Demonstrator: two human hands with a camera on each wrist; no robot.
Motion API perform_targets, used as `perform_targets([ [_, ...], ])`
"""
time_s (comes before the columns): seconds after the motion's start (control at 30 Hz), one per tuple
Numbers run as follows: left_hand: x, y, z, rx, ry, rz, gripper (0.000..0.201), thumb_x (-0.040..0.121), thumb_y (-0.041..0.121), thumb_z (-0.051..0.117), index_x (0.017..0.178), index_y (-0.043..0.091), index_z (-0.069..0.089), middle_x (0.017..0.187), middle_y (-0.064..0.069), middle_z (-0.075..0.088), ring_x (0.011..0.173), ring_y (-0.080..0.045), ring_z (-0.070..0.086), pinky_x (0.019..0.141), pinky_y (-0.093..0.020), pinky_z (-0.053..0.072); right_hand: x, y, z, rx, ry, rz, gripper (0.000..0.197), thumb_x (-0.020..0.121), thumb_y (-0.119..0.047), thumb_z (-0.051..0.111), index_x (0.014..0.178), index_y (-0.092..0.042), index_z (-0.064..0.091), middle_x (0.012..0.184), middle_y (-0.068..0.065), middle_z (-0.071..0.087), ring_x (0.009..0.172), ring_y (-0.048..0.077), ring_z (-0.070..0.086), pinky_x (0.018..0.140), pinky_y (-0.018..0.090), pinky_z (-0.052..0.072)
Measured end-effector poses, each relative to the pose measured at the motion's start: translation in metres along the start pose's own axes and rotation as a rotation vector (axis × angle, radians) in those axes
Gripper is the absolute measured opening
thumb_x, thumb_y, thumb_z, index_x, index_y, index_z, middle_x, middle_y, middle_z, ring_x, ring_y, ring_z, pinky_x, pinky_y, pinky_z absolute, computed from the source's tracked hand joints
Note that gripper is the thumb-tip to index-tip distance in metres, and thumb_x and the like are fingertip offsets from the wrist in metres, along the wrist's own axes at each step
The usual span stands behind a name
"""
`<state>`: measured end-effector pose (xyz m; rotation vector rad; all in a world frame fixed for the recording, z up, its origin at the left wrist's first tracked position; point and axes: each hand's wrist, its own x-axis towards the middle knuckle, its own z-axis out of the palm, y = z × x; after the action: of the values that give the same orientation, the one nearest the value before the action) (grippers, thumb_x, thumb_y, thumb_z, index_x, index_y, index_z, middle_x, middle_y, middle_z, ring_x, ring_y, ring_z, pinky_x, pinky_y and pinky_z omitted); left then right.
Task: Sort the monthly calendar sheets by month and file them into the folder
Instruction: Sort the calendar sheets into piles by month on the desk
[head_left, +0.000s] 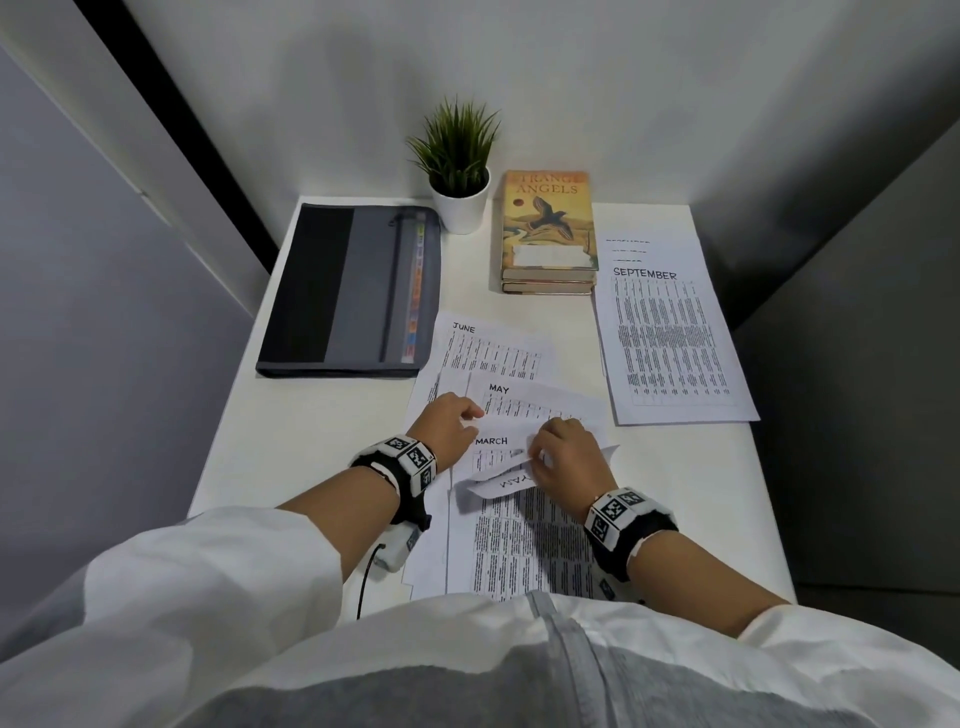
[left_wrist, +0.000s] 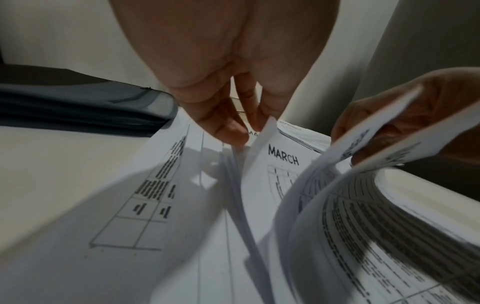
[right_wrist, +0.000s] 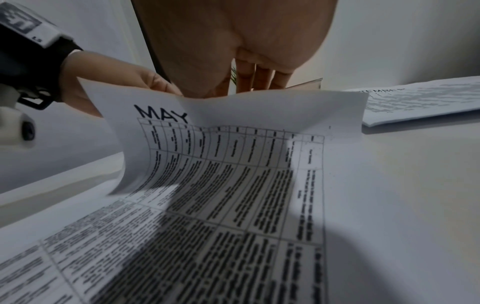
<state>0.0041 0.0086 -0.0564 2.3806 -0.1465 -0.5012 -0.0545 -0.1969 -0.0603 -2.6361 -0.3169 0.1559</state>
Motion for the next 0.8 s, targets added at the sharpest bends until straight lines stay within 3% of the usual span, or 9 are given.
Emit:
perform_targets([
  [0.13, 0.0048, -0.0029, -0.0018, 0.032, -0.013, 0.003, 0.018, 0.088, 0.018, 0.068, 0.106, 0.016, 0.068, 0.107, -0.001, 0.057, 0.093, -0.015, 0.056, 0.083, -0.02, 0.039, -0.0017, 0.0007, -0.0007, 0.059, -0.062, -0.009, 0.009, 0.084, -0.021, 0.064, 0.08, -0.013, 0.062, 0.083, 0.002, 0.062, 0.083, 0.021, 0.05, 0.077, 0.038, 0.043],
  [0.23, 0.0049, -0.003, -0.0017, 0.035, -0.033, 0.042, 0.022, 0.081, 0.025, 0.076, 0.101, 0.022, 0.069, 0.111, -0.001, 0.052, 0.105, -0.018, 0.054, 0.093, -0.026, 0.043, -0.0011, 0.0003, 0.0015, 0.13, -0.072, 0.025, 0.023, 0.091, -0.04, 0.053, 0.082, -0.019, 0.059, 0.08, -0.003, 0.059, 0.08, 0.015, 0.047, 0.074, 0.034, 0.041],
  [0.3, 0.0042, -0.0028, -0.0007, 0.056, -0.049, 0.06, 0.028, 0.076, 0.029, 0.08, 0.101, 0.026, 0.067, 0.113, 0.001, 0.048, 0.112, -0.016, 0.048, 0.102, -0.03, 0.041, 0.0008, -0.0005, 0.0026, 0.179, -0.053, 0.066, 0.028, 0.095, -0.044, 0.043, 0.097, -0.023, 0.061, 0.084, -0.006, 0.061, 0.084, 0.014, 0.049, 0.076, 0.034, 0.042],
  [0.4, 0.0035, -0.0034, 0.0006, 0.1, -0.075, 0.043, 0.037, 0.074, 0.031, 0.082, 0.107, 0.026, 0.064, 0.118, 0.001, 0.048, 0.117, -0.016, 0.046, 0.106, -0.034, 0.039, 0.003, -0.0003, 0.0057, 0.137, -0.072, 0.068, 0.033, 0.098, -0.036, 0.039, 0.122, -0.023, 0.059, 0.097, -0.002, 0.06, 0.094, 0.017, 0.049, 0.085, 0.036, 0.041],
  [0.47, 0.0024, -0.005, 0.0004, 0.099, -0.089, 0.033, 0.039, 0.075, 0.031, 0.081, 0.109, 0.024, 0.063, 0.117, 0.003, 0.047, 0.116, -0.015, 0.048, 0.105, -0.033, 0.04, 0.0028, 0.0003, 0.0066, 0.123, -0.053, 0.054, 0.029, 0.098, -0.031, 0.044, 0.114, -0.019, 0.065, 0.093, 0.001, 0.053, 0.092, 0.019, 0.046, 0.082, 0.037, 0.041],
  [0.53, 0.0011, -0.0077, 0.0003, 0.11, -0.088, 0.042, 0.037, 0.077, 0.031, 0.079, 0.109, 0.023, 0.063, 0.113, 0.006, 0.045, 0.114, -0.013, 0.048, 0.103, -0.031, 0.041, 0.002, 0.0013, 0.0063, 0.09, -0.015, 0.046, 0.027, 0.096, -0.03, 0.048, 0.093, -0.013, 0.069, 0.089, 0.003, 0.049, 0.089, 0.021, 0.043, 0.079, 0.037, 0.04],
  [0.63, -0.0001, -0.009, 0.0004, 0.134, -0.079, 0.069, 0.034, 0.082, 0.028, 0.074, 0.113, 0.021, 0.062, 0.115, 0.004, 0.047, 0.112, -0.012, 0.047, 0.101, -0.029, 0.041, 0.0014, 0.0003, 0.0039, 0.037, 0.054, 0.033, 0.03, 0.095, -0.028, 0.052, 0.078, -0.01, 0.069, 0.087, 0.004, 0.054, 0.085, 0.021, 0.044, 0.075, 0.035, 0.037],
  [0.73, 0.0006, -0.0084, 0.0013, 0.111, -0.045, 0.079, 0.03, 0.086, 0.02, 0.07, 0.114, 0.018, 0.06, 0.113, 0.001, 0.052, 0.105, -0.011, 0.051, 0.096, -0.027, 0.043, 0.0037, -0.0045, -0.0006, 0.126, -0.007, 0.069, 0.037, 0.095, -0.027, 0.049, 0.063, -0.012, 0.059, 0.067, 0.002, 0.053, 0.068, 0.019, 0.045, 0.066, 0.033, 0.038],
  [0.8, 0.0013, -0.0068, 0.0007, 0.113, -0.028, 0.076, 0.019, 0.088, 0.016, 0.067, 0.107, 0.018, 0.062, 0.106, 0.002, 0.054, 0.097, -0.009, 0.051, 0.092, -0.026, 0.045, 0.0071, -0.006, -0.0031, 0.221, -0.082, 0.151, 0.032, 0.094, -0.029, 0.048, 0.065, -0.017, 0.053, 0.059, -0.002, 0.051, 0.056, 0.013, 0.046, 0.056, 0.029, 0.038],
])
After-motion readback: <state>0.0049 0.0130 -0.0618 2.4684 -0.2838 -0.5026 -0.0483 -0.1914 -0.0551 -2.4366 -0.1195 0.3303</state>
